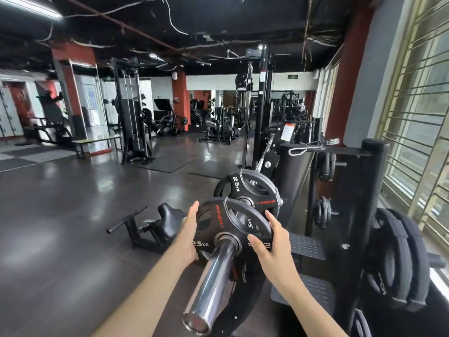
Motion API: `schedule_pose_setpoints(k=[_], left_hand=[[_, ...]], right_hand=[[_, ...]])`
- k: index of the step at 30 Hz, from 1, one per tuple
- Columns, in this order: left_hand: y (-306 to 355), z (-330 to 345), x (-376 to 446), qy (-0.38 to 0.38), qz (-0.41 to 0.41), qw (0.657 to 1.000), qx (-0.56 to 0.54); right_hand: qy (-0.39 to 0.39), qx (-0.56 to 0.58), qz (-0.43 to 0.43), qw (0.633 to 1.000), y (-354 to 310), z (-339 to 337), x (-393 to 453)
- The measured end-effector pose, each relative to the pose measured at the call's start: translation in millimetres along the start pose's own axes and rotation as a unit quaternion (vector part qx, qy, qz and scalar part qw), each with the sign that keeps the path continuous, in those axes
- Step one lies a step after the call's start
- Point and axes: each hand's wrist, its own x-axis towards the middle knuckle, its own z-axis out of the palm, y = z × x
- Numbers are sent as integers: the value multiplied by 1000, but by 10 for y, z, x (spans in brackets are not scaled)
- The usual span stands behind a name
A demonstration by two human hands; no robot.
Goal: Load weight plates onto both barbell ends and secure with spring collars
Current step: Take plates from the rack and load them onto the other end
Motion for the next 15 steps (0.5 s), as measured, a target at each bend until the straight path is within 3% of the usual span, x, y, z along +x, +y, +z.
schedule_pose_setpoints(k=[4, 9, 15], left_hand=[[14, 179, 528, 47, 7, 999, 23], [-160, 207, 1828, 68, 9, 995, 66], [241, 740, 1089, 30, -19, 999, 23]], right_hand=[[1, -33, 9, 999, 165, 12, 430], [-6, -47, 5, 999, 316, 26, 924], [-13, -46, 34, 998, 425, 30, 1307]])
